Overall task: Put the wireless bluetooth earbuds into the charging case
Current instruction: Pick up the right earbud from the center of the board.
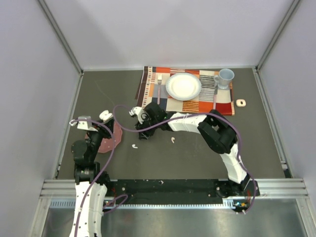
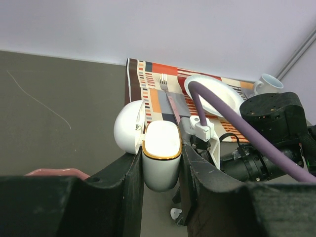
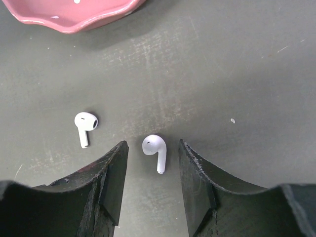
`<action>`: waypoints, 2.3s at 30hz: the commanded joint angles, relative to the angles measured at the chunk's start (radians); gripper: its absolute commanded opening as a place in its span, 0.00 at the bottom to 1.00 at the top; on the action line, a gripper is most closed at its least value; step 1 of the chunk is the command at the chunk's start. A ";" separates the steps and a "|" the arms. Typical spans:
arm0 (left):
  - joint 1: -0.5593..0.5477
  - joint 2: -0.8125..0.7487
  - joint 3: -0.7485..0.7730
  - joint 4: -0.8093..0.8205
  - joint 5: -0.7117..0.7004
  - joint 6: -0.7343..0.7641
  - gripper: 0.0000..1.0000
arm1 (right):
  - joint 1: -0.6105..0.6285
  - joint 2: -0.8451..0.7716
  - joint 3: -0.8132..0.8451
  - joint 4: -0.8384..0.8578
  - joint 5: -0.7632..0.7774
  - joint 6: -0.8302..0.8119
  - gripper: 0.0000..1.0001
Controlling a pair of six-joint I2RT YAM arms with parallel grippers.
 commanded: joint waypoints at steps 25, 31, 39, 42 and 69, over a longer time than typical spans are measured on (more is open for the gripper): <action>0.007 -0.010 -0.010 0.051 0.010 -0.007 0.00 | 0.037 0.062 0.048 -0.006 0.073 -0.036 0.33; 0.008 -0.012 -0.012 0.048 0.007 -0.008 0.00 | 0.039 0.054 0.039 -0.012 0.091 -0.032 0.25; 0.007 -0.010 -0.015 0.046 0.009 -0.008 0.00 | 0.037 0.039 0.017 -0.009 0.079 -0.038 0.35; 0.007 -0.012 -0.013 0.046 0.009 -0.008 0.00 | 0.037 0.030 0.011 -0.012 0.082 -0.053 0.35; 0.007 -0.006 -0.015 0.043 0.002 -0.001 0.00 | 0.039 -0.006 -0.032 -0.060 0.110 -0.144 0.36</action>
